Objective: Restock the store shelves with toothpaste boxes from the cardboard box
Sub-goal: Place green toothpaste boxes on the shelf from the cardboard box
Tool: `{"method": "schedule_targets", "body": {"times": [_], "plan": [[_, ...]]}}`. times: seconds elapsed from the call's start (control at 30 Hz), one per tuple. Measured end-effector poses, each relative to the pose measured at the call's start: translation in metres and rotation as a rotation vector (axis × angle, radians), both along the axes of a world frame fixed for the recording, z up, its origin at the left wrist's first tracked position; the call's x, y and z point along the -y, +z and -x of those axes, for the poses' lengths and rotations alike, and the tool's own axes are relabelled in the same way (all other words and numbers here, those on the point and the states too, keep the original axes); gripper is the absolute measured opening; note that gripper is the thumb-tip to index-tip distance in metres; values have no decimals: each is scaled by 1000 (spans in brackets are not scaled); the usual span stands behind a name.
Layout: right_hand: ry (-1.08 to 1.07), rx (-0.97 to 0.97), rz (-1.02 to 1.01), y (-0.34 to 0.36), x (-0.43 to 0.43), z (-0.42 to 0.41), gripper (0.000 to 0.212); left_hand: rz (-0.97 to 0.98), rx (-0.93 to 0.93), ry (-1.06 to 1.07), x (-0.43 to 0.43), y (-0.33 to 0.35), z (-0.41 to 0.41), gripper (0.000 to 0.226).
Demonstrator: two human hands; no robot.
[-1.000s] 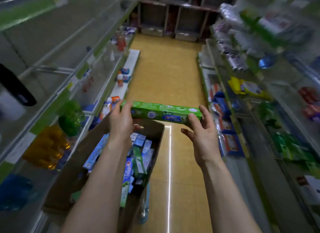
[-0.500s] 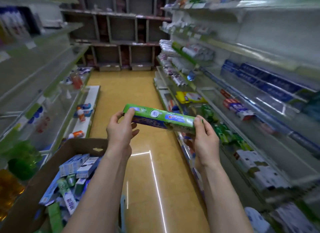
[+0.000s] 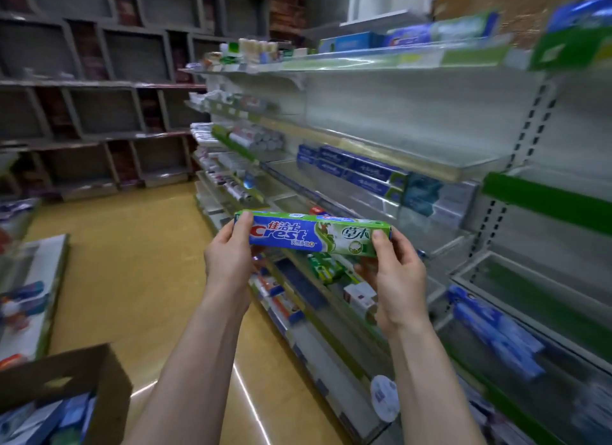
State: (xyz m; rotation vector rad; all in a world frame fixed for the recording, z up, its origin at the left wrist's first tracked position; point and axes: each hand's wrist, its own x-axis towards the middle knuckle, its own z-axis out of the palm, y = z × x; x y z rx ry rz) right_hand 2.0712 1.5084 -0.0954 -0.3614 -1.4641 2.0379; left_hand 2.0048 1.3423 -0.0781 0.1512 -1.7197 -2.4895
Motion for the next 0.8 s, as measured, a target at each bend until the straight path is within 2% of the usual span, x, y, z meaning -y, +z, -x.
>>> {"method": "schedule_targets", "body": {"times": [0.37,0.6,0.8], "plan": [[-315,-41,-80,20,-91,-20,36,-72,-49,-315,-118,17,26,14],[-519,-61,-124,41,-138,-17,36,-112,-56,-516,-188,38,51,25],[-683,-30,-190,55,-166,-35,40,-145,-60,-660,-245,52,53,15]]}}
